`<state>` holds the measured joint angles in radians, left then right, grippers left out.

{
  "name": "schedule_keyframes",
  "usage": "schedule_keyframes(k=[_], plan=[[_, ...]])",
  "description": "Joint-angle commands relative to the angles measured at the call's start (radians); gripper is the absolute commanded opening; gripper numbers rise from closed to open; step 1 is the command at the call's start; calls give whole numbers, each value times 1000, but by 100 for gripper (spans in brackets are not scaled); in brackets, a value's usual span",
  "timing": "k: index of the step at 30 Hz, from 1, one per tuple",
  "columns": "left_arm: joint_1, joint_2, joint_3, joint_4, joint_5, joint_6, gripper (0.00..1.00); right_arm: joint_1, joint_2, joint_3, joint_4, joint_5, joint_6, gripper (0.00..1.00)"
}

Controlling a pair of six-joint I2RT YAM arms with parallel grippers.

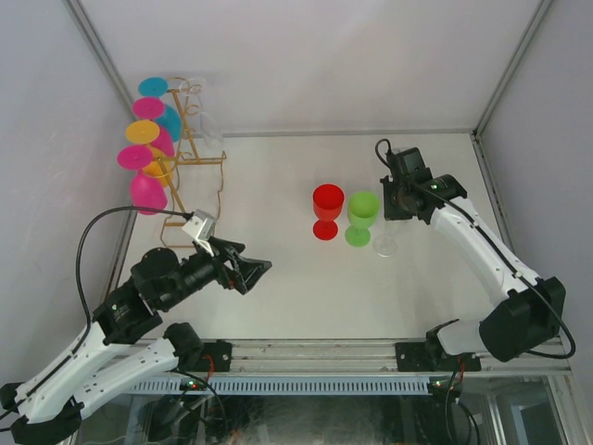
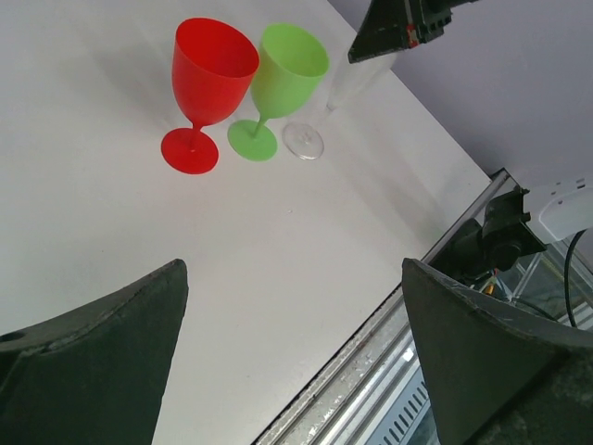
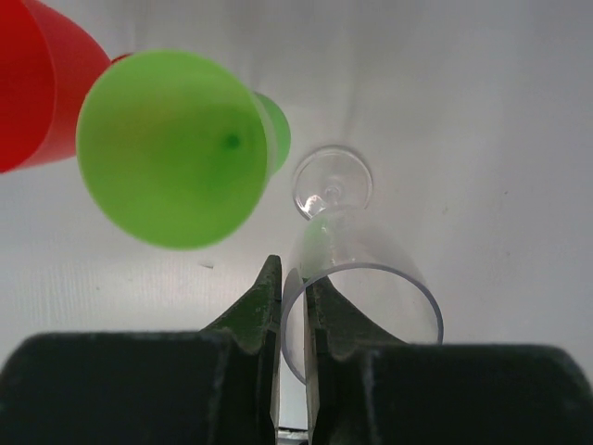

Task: Take the wine glass off the wine glass rack
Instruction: Place the wine glass at the center of the board.

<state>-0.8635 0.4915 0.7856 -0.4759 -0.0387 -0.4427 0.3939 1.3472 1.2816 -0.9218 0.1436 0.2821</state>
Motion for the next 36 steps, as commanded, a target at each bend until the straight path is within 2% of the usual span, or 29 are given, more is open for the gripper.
schedule_keyframes(k=[1, 6, 13, 17, 36], plan=[[4, 3, 70, -4, 25, 12, 100, -1, 68, 70, 57, 37, -37, 0], [4, -6, 64, -8, 22, 18, 100, 0, 148, 120, -7, 41, -55, 0], [4, 2, 69, -17, 28, 22, 100, -1, 155, 124, -1, 22, -58, 0], [5, 3, 73, -17, 29, 27, 100, 0, 177, 148, -22, 34, -50, 5], [5, 21, 86, 17, 60, 21, 100, -2, 177, 195, -64, 39, -63, 15]])
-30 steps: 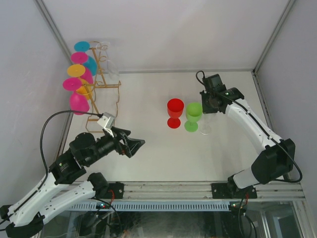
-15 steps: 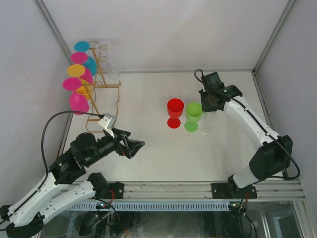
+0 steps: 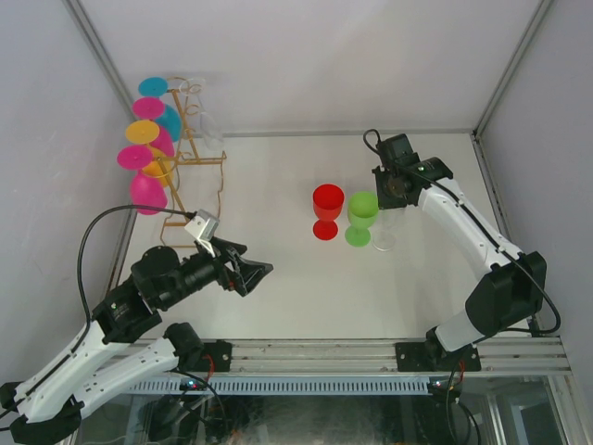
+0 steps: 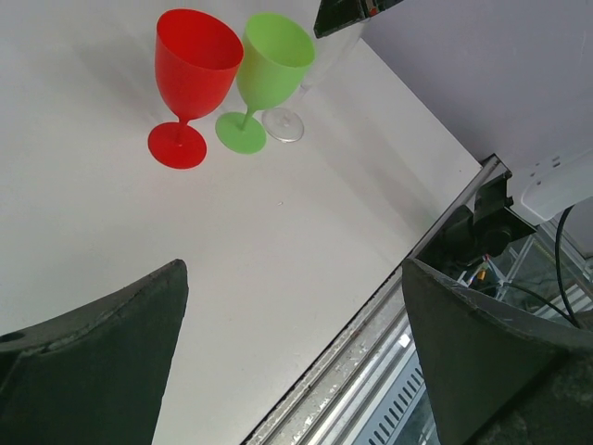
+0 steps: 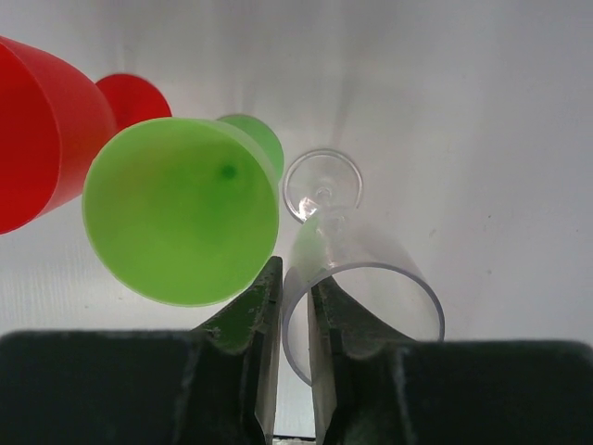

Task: Take the wine glass off the wine glass rack
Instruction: Place the wine glass at the center of the board.

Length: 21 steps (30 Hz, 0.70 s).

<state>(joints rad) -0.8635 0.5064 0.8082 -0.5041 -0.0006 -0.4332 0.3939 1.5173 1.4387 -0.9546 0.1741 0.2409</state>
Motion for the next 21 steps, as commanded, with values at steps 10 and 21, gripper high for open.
schedule_keyframes(k=[10, 21], plan=[[5, -2, 55, 41, 22, 11, 100, -2, -2, 38, -26, 2, -24, 17], [4, 1, 47, 36, 22, 13, 100, -2, -9, 60, -29, -8, -34, 20]])
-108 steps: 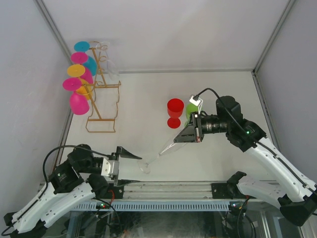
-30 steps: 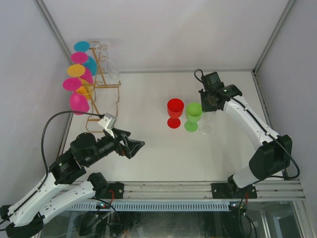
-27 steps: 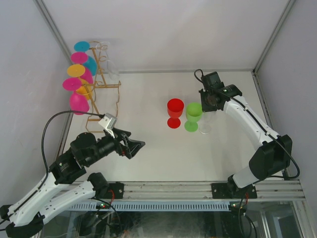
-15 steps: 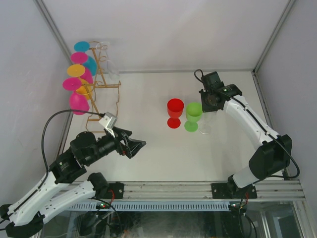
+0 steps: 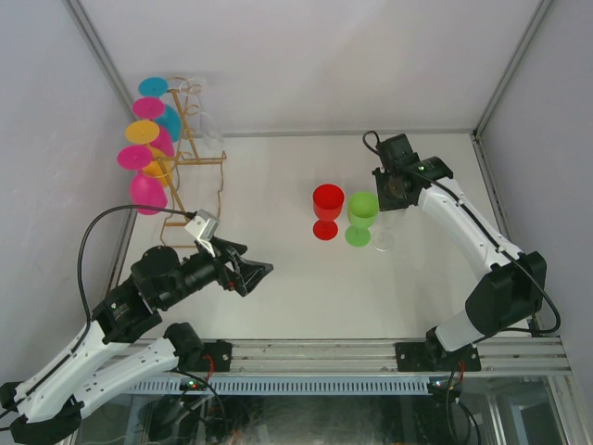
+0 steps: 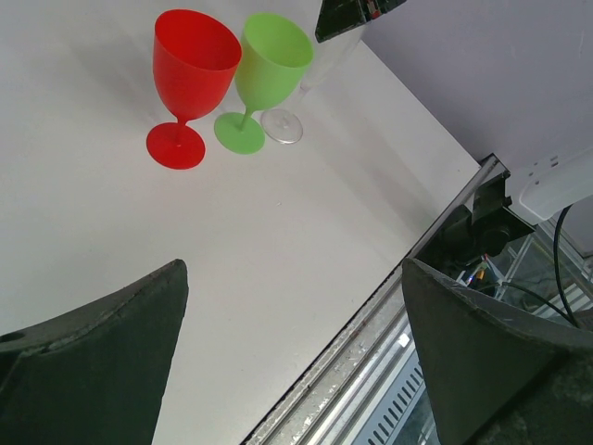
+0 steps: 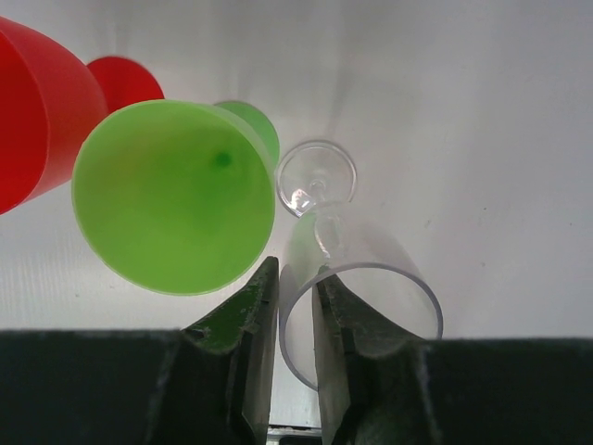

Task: Take the wine glass off the wine glass rack
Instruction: Place the wine glass at the center of the board.

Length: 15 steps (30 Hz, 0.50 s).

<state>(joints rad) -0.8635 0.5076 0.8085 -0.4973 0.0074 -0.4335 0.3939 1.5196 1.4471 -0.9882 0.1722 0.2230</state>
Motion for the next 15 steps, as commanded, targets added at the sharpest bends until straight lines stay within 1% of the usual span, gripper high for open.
schedule_keyframes(k=[1, 4, 6, 15], plan=[[5, 3, 47, 23, 14, 17, 100, -2, -12, 57, 4, -5, -16, 20], [5, 11, 55, 11, 19, 18, 100, -2, -12, 74, -5, -4, -16, 20], [4, 11, 54, 10, 15, 13, 100, -5, -15, 80, -4, -11, -17, 22], [4, 38, 86, -30, -1, 13, 100, -6, -31, 132, -44, -15, -14, 23]])
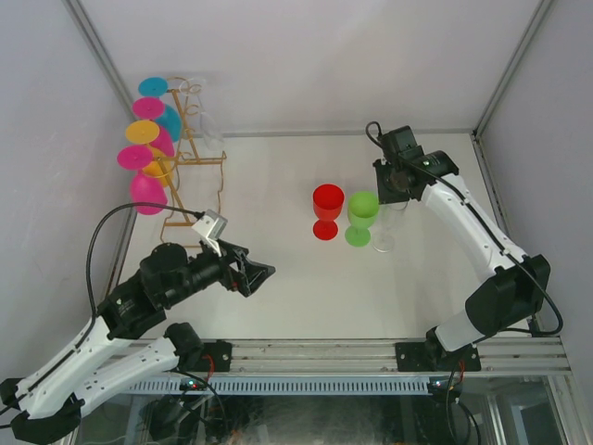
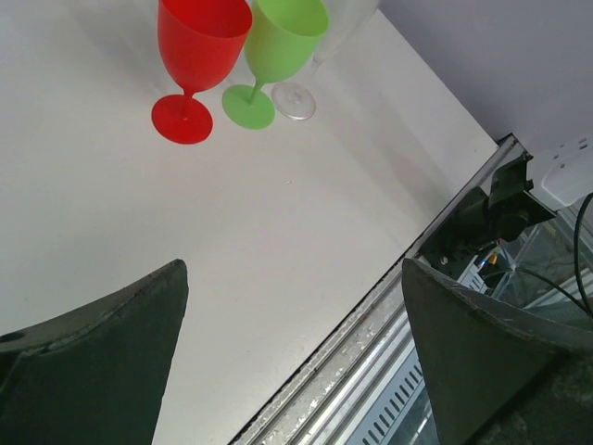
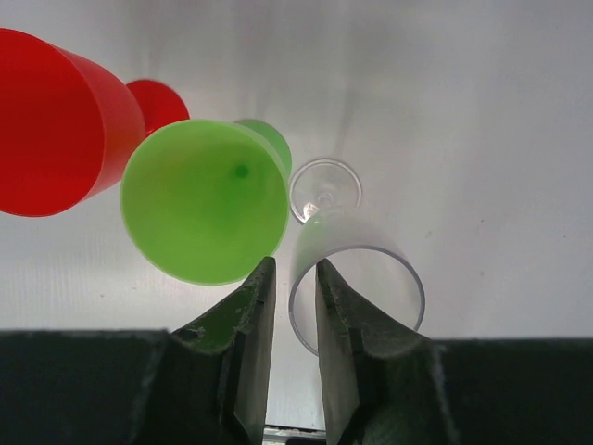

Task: Take the wine glass off the wine glass rack
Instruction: Place the wine glass at the center of the board, then pick up the wine glass from the wine rack.

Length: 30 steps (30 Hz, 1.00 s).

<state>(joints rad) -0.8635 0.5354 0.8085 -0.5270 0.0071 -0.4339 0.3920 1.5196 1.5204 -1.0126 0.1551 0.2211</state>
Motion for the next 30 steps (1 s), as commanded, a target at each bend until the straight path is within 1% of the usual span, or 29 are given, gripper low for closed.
schedule_keyframes(k=[1, 3, 4, 6, 10, 14, 17, 20, 24, 27, 30], plan=[[4, 10, 91, -2, -4, 18, 100, -4, -37, 67, -27, 0, -11, 24], [5, 6, 104, -7, -11, 29, 100, -4, -55, 84, -30, -26, -12, 25], [5, 8, 115, -15, -19, 34, 100, -6, -67, 87, -27, -55, -14, 28], [6, 17, 147, -49, -34, 45, 100, -11, -91, 88, -17, -114, -17, 29], [6, 60, 254, -146, -76, 95, 100, -16, -148, 92, -13, -148, -5, 30], [9, 134, 380, -229, -176, 134, 100, -16, -246, 57, 42, -120, 43, 38], [36, 207, 502, -299, -184, 165, 100, -16, -341, -32, 130, -152, 93, 44], [119, 278, 612, -344, -148, 181, 100, -16, -439, -123, 216, -203, 123, 53], [302, 377, 759, -393, -37, 195, 100, -16, -555, -210, 306, -265, 185, 63], [456, 459, 862, -397, 36, 196, 100, -16, -654, -294, 400, -345, 231, 65], [552, 554, 956, -363, 79, 190, 100, -16, -731, -374, 472, -371, 291, 69]])
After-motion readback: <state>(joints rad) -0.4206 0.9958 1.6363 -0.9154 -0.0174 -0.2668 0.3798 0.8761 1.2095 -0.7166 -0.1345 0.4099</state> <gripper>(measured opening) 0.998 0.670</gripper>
